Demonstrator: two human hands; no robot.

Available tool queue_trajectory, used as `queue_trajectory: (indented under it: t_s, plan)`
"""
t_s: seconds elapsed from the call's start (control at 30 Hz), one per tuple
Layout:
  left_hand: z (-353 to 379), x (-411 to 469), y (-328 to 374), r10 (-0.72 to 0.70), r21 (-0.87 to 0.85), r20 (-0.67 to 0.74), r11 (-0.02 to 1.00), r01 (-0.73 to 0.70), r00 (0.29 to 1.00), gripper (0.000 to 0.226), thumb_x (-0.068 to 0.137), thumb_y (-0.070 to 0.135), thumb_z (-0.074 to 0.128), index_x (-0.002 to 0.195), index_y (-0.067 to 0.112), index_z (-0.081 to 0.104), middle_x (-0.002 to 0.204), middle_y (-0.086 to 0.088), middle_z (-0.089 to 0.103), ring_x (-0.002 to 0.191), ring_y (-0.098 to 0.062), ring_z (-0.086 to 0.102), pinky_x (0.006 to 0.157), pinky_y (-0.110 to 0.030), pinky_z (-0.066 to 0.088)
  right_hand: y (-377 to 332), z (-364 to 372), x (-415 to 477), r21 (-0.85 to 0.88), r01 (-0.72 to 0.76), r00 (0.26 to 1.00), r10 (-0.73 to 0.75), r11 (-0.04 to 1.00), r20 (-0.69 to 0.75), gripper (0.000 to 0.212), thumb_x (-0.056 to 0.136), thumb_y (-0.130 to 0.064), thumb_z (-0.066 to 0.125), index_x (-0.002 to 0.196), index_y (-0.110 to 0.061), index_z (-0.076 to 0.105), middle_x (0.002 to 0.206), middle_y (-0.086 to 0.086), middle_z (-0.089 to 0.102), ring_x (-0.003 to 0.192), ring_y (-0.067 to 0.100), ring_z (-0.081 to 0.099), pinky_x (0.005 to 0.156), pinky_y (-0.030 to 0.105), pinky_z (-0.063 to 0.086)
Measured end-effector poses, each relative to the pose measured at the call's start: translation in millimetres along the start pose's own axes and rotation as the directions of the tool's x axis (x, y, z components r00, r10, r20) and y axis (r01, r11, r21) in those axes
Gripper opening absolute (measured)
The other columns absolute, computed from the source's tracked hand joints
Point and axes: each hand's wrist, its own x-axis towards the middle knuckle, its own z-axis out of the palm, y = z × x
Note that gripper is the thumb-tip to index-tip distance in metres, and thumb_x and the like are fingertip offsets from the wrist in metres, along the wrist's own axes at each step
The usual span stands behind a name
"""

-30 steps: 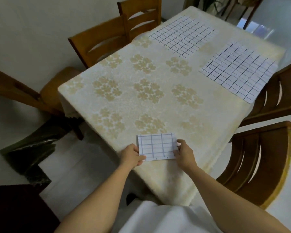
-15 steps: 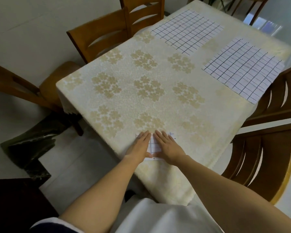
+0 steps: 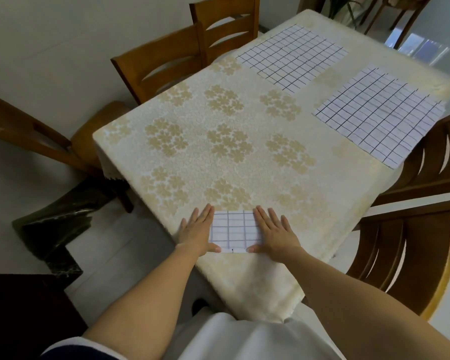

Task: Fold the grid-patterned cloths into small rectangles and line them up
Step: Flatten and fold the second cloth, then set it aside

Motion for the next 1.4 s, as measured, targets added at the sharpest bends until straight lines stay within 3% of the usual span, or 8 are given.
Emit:
queue_trajectory:
  t_s: [0.17,0.27,0.37,0.47,0.57,0.77,1.1,1.4]
  plan:
    - [-6,-19,6,-0.211,0.029,-0.001,0.977,0.211,0.977,0.125,0.083,0.052,0.075,0.158,0.019,-0.019,0.164,0.006,-0.027,0.154,-0.03,-0.015,0.123,-0.055,0.003,7,-7,-10,0.053,-0.022,1.0,0.021,0.998,0.008,0.114,0.083,-0.076,0.05,0.155,-0.023,-0.021,0.163,-0.005,-0.023,0.151,0.023,-0.019,0.124,0.047,-0.004]
    - [-11,-37,10,-0.264,-0.029,-0.117,0.965,0.262,0.957,0.11,0.09,0.052,0.067,0.16,0.017,-0.01,0.168,-0.001,-0.014,0.155,-0.029,-0.01,0.126,-0.047,0.001,6,-16,-19,0.124,0.013,0.993,0.002,0.992,-0.116,0.095,0.093,-0.068,0.042,0.158,-0.02,-0.008,0.166,-0.002,-0.011,0.153,0.024,-0.007,0.125,0.04,0.002]
    - [-19,-57,21,-0.209,-0.142,-0.34,0.975,0.17,0.917,0.074,0.098,0.051,0.056,0.157,0.019,0.026,0.164,-0.004,0.026,0.152,-0.025,0.02,0.123,-0.038,0.015,-7,-32,-23,0.199,0.133,0.911,-0.041,0.971,-0.41,0.058,0.104,-0.041,0.044,0.152,-0.011,0.035,0.157,0.009,0.038,0.144,0.029,0.035,0.118,0.038,0.027]
    - [-29,-81,39,-0.149,-0.12,-0.469,0.987,0.105,0.87,0.04,0.102,0.044,0.05,0.136,0.024,0.056,0.136,0.001,0.058,0.127,-0.022,0.05,0.109,-0.033,0.033,-20,-50,-23,0.188,0.25,0.824,-0.106,0.95,-0.557,0.034,0.103,-0.032,0.048,0.12,-0.01,0.068,0.116,0.012,0.069,0.104,0.035,0.064,0.087,0.039,0.051]
    - [-40,-102,57,-0.105,-0.07,-0.5,0.994,0.081,0.859,0.029,0.103,0.038,0.05,0.125,0.025,0.063,0.124,0.004,0.065,0.113,-0.021,0.057,0.097,-0.035,0.043,-33,-71,-30,0.149,0.272,0.814,-0.145,0.951,-0.562,0.033,0.104,-0.033,0.044,0.109,-0.013,0.071,0.101,0.011,0.069,0.087,0.036,0.064,0.071,0.039,0.051]
    - [-59,-132,89,0.023,-0.012,-0.532,0.999,-0.035,0.846,0.024,0.102,0.036,0.05,0.117,0.026,0.066,0.116,0.008,0.068,0.105,-0.017,0.062,0.09,-0.034,0.048,-29,-97,-76,0.093,0.26,0.816,-0.168,0.961,-0.554,0.031,0.103,-0.03,0.042,0.097,-0.012,0.066,0.09,0.009,0.064,0.079,0.032,0.06,0.066,0.042,0.052]
    - [-34,-154,178,0.313,0.121,-0.394,0.95,-0.289,0.864,0.031,0.1,0.043,0.054,0.123,0.025,0.064,0.121,0.003,0.068,0.112,-0.021,0.062,0.091,-0.036,0.051,22,-77,-228,0.221,-0.096,0.791,0.209,0.971,-0.575,0.03,0.102,-0.032,0.042,0.109,-0.017,0.066,0.101,0.002,0.064,0.088,0.025,0.062,0.075,0.042,0.055]
    - [10,-210,259,0.466,0.173,-0.353,0.885,-0.432,0.812,0.029,0.1,0.046,0.051,0.12,0.031,0.066,0.12,0.013,0.068,0.106,-0.014,0.063,0.088,-0.036,0.051,73,-41,-338,0.333,-0.243,0.714,0.401,0.911,-0.574,0.028,0.1,-0.033,0.044,0.089,-0.018,0.065,0.087,-0.002,0.061,0.076,0.018,0.059,0.07,0.042,0.055]
